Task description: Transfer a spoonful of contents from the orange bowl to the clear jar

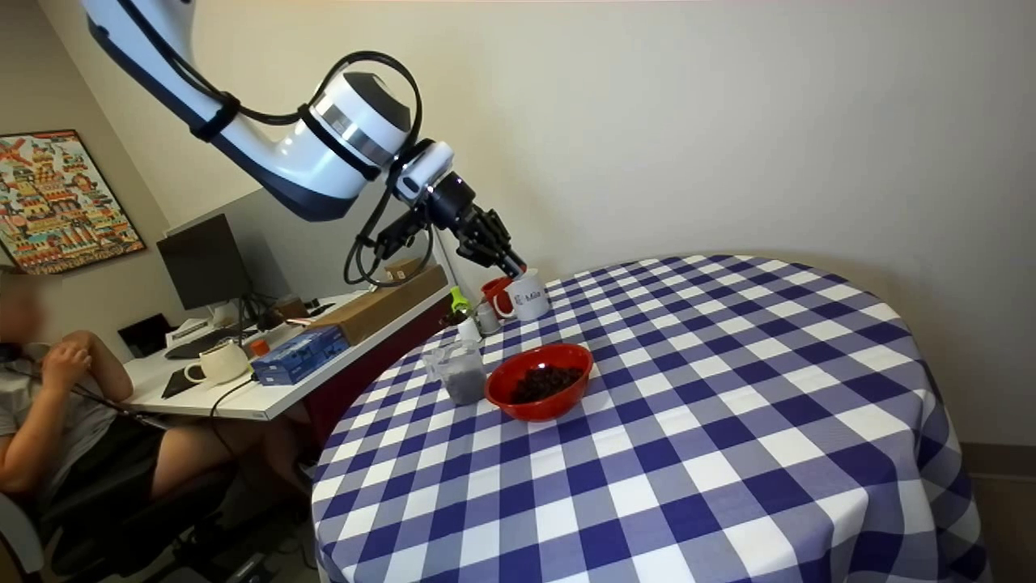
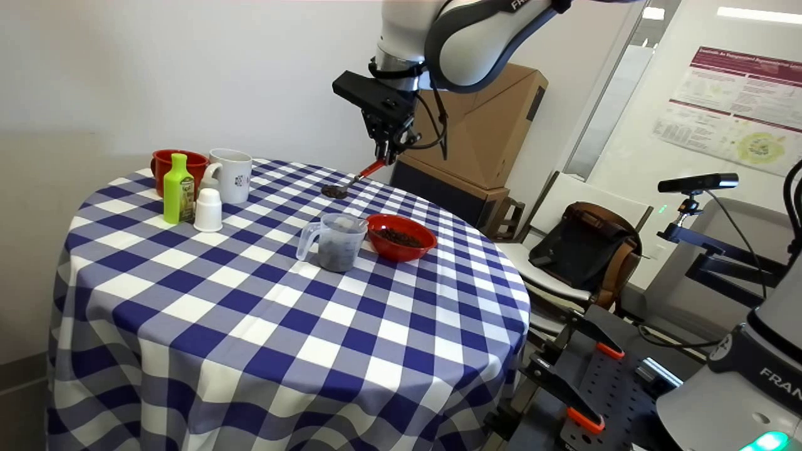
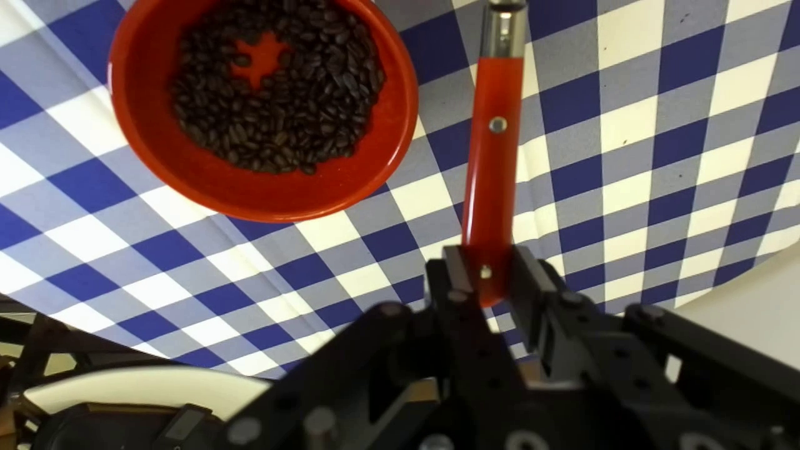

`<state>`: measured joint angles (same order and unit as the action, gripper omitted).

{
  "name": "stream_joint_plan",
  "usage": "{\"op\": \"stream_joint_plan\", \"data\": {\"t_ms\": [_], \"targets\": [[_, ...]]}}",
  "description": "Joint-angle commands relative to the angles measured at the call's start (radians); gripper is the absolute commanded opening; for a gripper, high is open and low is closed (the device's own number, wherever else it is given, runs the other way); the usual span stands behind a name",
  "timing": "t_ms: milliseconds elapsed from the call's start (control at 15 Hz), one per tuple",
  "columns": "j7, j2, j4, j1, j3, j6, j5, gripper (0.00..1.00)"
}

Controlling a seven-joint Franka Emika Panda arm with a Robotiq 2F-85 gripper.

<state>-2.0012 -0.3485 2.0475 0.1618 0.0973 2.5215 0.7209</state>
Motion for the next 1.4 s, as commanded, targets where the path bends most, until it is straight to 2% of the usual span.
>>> {"op": "stream_joint_plan", "data": {"t_ms": [0, 667, 1333], "targets": [[0.004, -0.013, -0.026, 0.021, 0.001, -0.033, 0.03, 0.05], [-0.017, -0.018, -0.016, 0.053, -0.016, -0.049, 0.178, 0.05], [-0.025, -0.01, -0.026, 0.046, -0.036, -0.058, 0.268, 0.05]]}}
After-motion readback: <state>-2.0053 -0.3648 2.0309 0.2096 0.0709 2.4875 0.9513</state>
